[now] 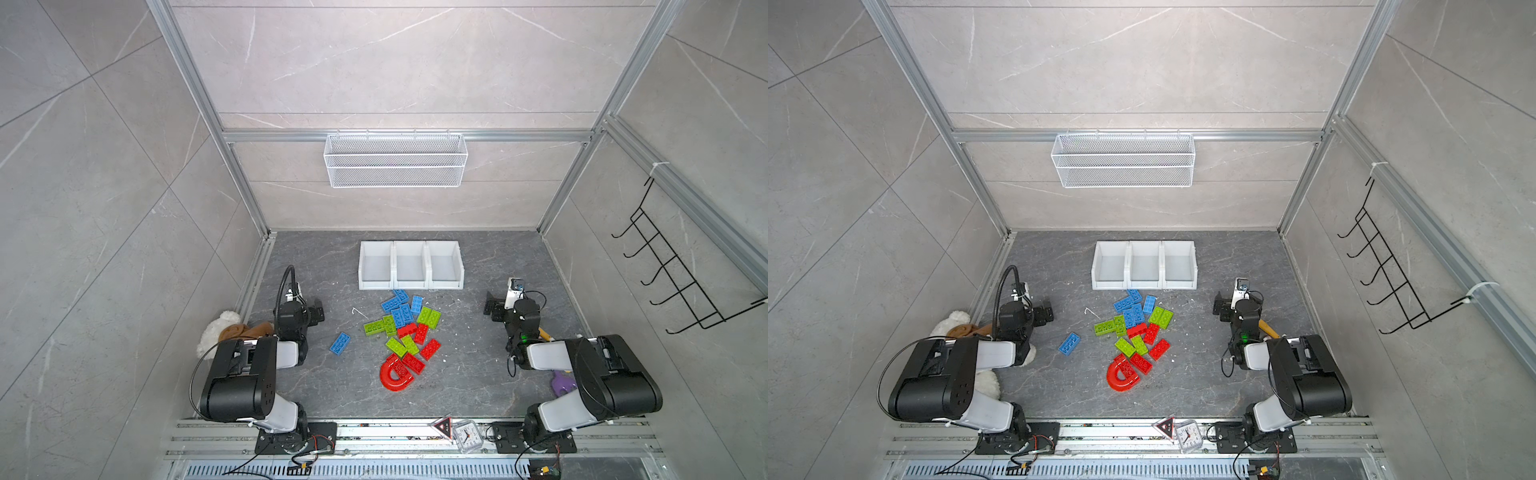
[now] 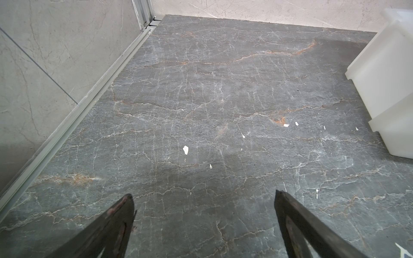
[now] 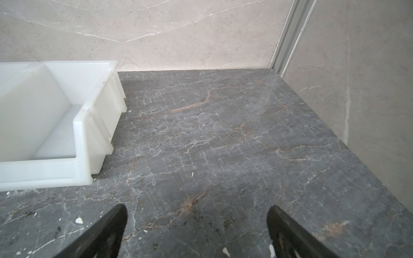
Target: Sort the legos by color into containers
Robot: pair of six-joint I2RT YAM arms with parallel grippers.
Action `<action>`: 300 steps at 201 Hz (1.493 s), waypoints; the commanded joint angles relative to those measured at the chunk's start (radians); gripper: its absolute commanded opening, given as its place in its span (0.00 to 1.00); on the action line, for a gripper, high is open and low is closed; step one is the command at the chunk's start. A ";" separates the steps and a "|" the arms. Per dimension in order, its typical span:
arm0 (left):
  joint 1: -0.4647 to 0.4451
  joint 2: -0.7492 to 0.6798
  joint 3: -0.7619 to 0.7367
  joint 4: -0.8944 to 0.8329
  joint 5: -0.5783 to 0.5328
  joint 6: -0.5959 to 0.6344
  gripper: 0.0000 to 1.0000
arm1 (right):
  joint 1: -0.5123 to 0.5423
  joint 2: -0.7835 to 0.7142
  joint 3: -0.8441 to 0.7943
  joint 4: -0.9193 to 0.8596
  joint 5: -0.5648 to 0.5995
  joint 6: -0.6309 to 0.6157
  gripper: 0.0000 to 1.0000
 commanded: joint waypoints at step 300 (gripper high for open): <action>-0.110 -0.646 0.300 -0.930 0.309 -0.257 1.00 | 0.693 -0.013 0.508 -1.354 -0.196 0.583 0.61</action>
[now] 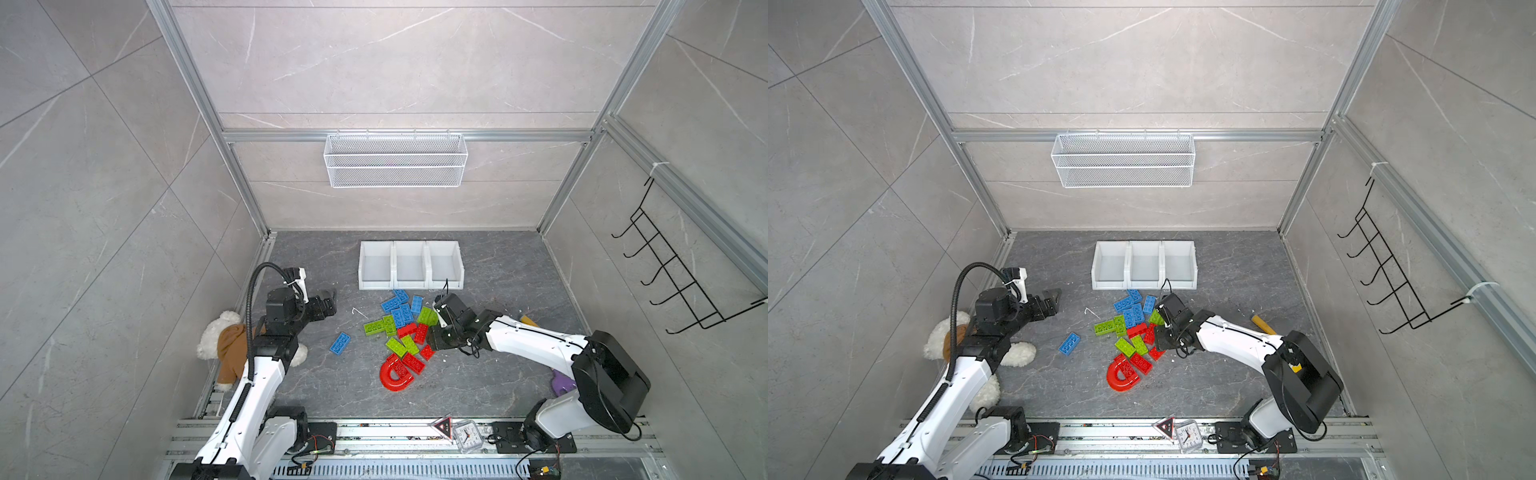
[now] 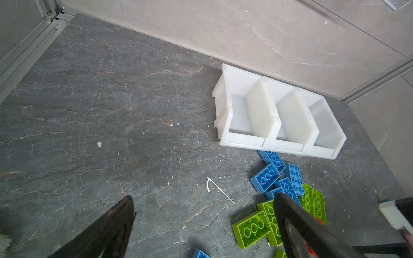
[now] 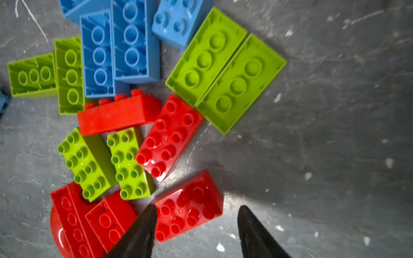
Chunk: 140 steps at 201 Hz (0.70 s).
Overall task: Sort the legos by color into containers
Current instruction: 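Reach the right gripper down over a red brick beside the pile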
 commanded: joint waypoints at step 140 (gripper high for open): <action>-0.017 -0.050 0.037 -0.049 -0.056 -0.007 1.00 | 0.035 0.025 -0.024 -0.175 0.145 0.069 0.64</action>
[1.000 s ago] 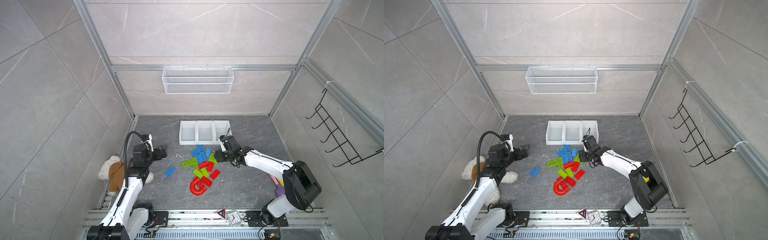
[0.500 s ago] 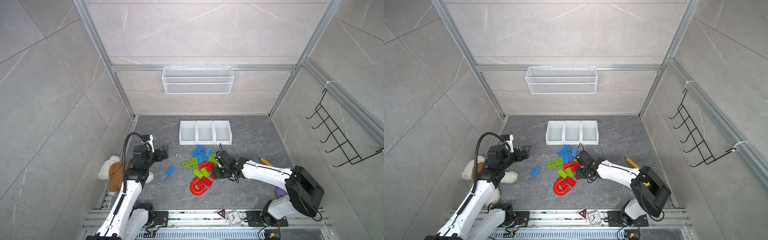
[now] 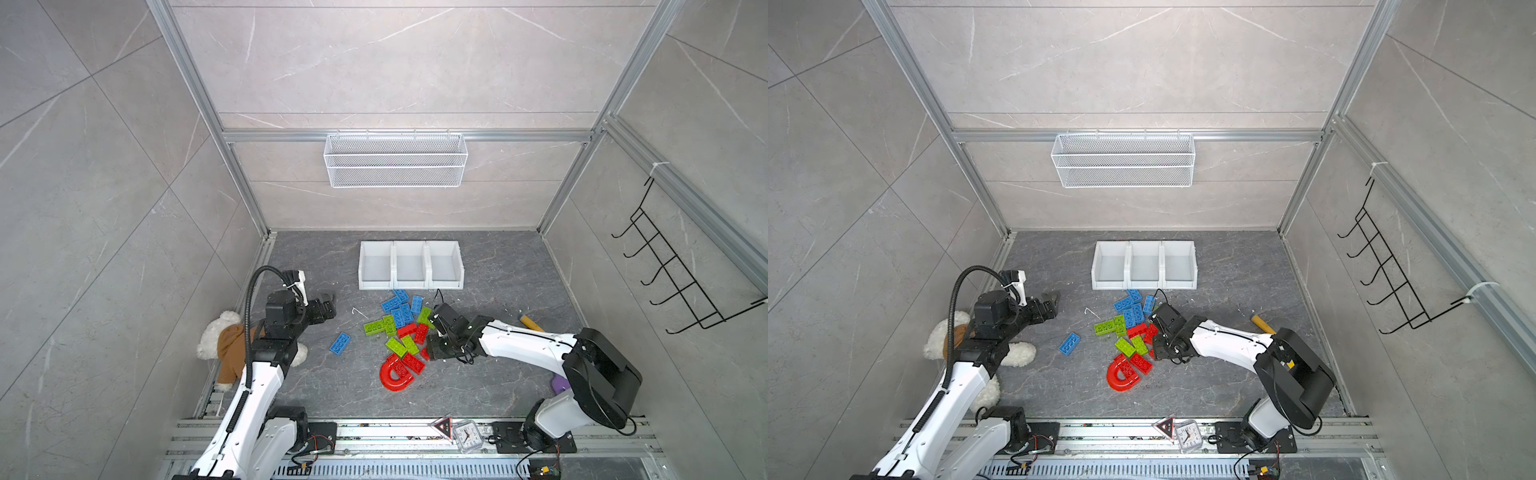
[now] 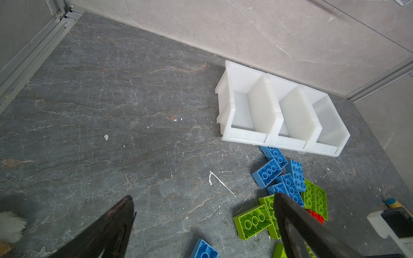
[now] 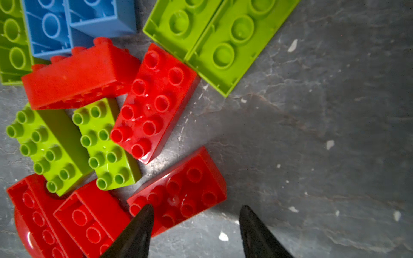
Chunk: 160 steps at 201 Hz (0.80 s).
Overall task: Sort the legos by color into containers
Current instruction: 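Reach the right gripper down over a red brick beside the pile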
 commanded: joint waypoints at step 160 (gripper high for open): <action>-0.006 -0.016 0.039 -0.002 -0.030 -0.003 1.00 | -0.014 -0.032 0.008 -0.091 0.003 0.076 0.72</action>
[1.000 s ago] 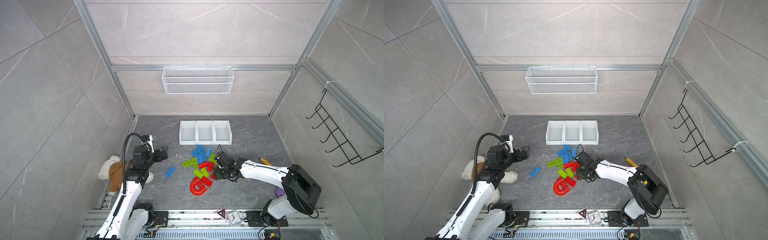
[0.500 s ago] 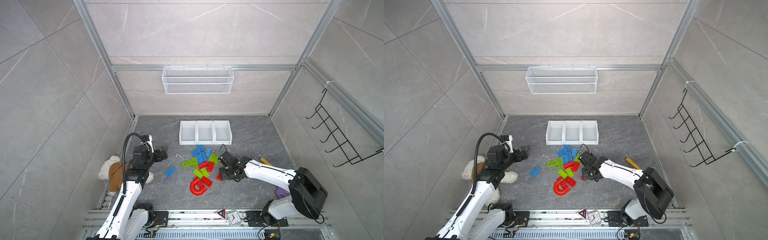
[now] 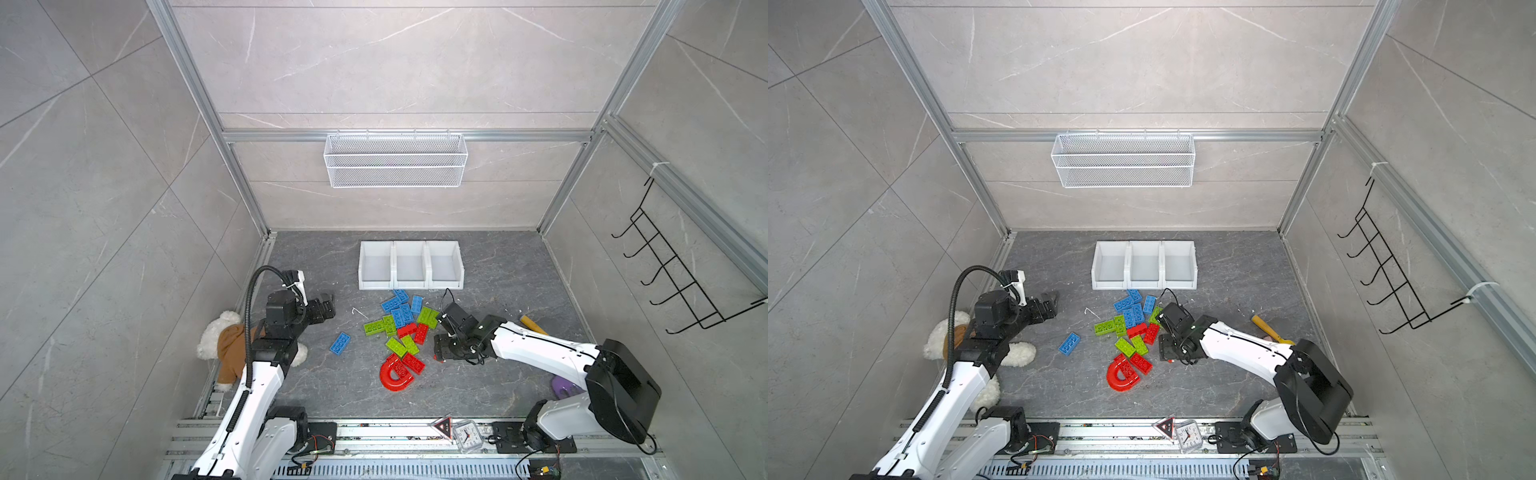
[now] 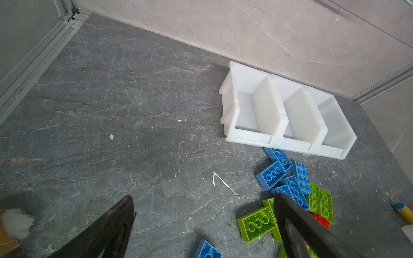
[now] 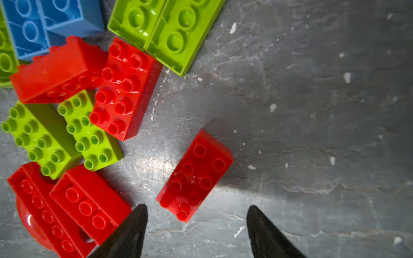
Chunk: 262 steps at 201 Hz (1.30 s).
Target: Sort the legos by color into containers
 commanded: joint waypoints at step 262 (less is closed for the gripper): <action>-0.020 0.065 0.225 -0.172 0.276 -0.033 1.00 | -0.061 -0.009 0.170 0.022 0.055 -0.183 0.09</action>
